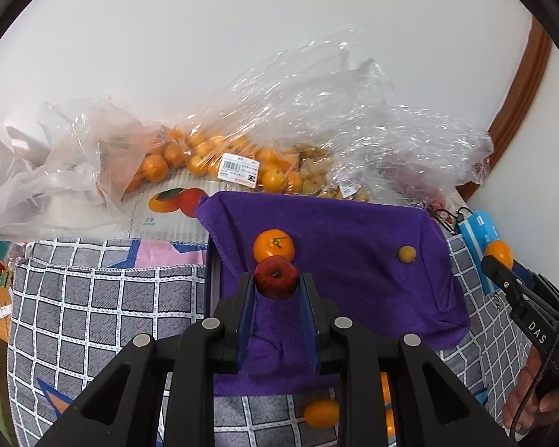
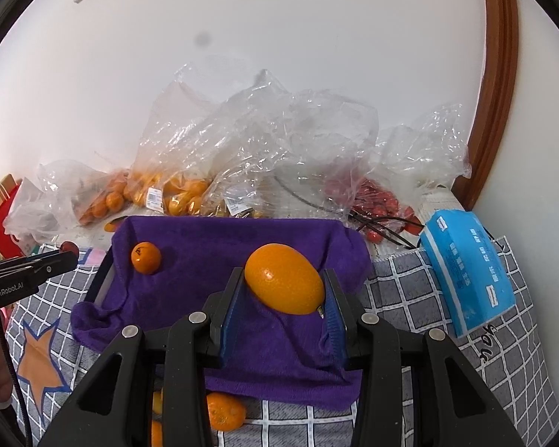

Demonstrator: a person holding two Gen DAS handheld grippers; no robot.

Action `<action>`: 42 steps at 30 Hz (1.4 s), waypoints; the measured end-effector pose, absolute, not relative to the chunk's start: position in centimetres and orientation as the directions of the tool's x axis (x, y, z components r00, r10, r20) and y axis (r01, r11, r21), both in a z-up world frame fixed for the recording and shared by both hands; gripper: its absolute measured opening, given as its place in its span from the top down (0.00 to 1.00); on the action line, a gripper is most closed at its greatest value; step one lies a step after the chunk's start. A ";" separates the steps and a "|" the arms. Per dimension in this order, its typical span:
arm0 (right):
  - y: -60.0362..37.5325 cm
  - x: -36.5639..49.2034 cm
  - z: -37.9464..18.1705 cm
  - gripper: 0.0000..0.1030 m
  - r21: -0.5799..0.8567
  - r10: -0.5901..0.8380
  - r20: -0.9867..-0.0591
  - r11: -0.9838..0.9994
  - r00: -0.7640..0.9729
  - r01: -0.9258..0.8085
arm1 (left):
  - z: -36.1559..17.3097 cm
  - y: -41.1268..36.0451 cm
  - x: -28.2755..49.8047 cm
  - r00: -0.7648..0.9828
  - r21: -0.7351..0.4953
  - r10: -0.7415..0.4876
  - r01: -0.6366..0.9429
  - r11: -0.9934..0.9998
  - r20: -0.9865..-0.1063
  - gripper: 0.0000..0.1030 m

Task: Organize fruits

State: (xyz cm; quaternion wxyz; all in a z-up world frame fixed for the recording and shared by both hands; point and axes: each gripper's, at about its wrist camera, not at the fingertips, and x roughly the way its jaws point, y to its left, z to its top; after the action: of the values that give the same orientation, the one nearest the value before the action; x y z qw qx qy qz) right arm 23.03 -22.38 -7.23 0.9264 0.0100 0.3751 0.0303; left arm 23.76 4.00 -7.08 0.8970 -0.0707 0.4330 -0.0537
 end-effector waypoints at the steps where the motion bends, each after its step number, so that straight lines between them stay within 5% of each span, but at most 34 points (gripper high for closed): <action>1: -22.3 23.3 -7.4 0.61 0.039 0.062 -0.696 0.998 0.716 -0.048 | -7.2 4.2 23.9 0.617 -0.173 -0.153 0.028 0.985 -0.772 0.78; 42: -22.8 29.1 -17.7 0.61 0.071 0.083 -0.827 0.997 0.555 -0.043 | -15.5 2.3 29.4 0.465 -0.171 -0.171 0.041 0.984 -0.869 0.78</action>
State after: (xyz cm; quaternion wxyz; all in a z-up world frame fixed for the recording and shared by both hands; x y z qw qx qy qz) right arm 29.13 -22.76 -17.70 0.8816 0.0214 0.4701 0.0356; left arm 29.37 2.34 -15.47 0.8534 -0.0631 0.5137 -0.0620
